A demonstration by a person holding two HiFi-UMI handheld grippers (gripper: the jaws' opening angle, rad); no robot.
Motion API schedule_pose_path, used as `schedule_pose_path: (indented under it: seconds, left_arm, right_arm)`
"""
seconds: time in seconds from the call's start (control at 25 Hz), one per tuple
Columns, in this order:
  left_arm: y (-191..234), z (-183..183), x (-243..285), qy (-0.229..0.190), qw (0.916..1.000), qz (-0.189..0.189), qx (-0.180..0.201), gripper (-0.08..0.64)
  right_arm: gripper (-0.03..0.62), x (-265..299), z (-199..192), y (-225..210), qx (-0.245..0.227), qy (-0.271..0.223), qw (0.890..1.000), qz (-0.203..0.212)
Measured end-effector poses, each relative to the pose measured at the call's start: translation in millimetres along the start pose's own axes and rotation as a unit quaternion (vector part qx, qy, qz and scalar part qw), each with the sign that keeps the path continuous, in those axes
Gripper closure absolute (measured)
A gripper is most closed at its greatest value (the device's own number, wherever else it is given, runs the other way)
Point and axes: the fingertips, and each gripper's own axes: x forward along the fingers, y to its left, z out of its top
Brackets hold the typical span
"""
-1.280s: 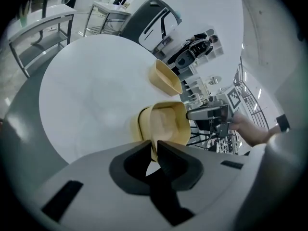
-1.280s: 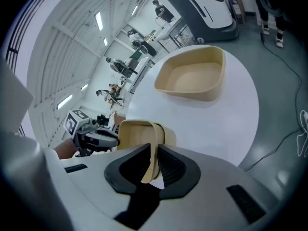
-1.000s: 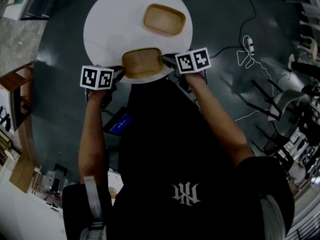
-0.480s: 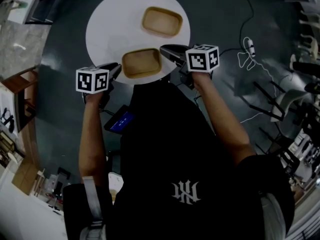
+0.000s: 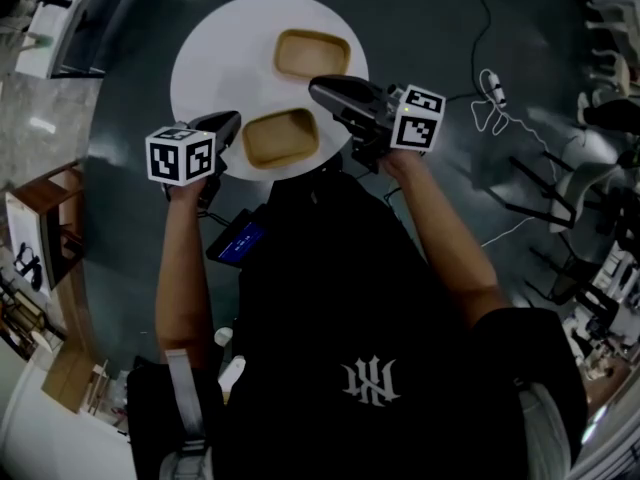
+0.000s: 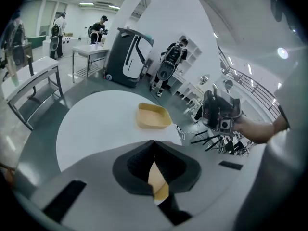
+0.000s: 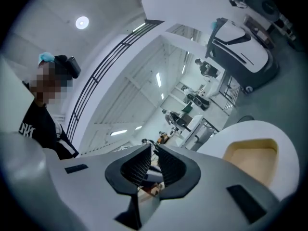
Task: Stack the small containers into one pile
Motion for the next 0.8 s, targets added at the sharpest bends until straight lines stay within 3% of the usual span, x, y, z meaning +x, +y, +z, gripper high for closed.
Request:
schedule_pose_path:
  seconds: [0.2,0.28,0.44,0.8]
  left_arm:
    - [-6.6,31.8,1.3,-0.021,0.9988,-0.019,0.04,0.555]
    - [-4.4,41.7,5.2,-0.022,0.9981,-0.025,0.052,0.555]
    - [3.7,55.6,16.8,-0.012,0.9969,-0.033,0.07,0.554]
    - [16.3,87.1,75.4,0.013,0.9944,-0.066,0.082,0.552]
  right_arm:
    - [0.529,-6.1,17.6,-14.4,-0.037,-0.007,0.998,-0.058]
    - [0.523,-11.8,19.7,-26.2,-0.028,-0.01,0.996,-0.08]
    - [0.445,-25.8,24.3,-45.4,-0.015,-0.02,0.992,-0.125]
    - [0.41,-57.4,19.5,-120.4,0.031,-0.019,0.979,-0.203]
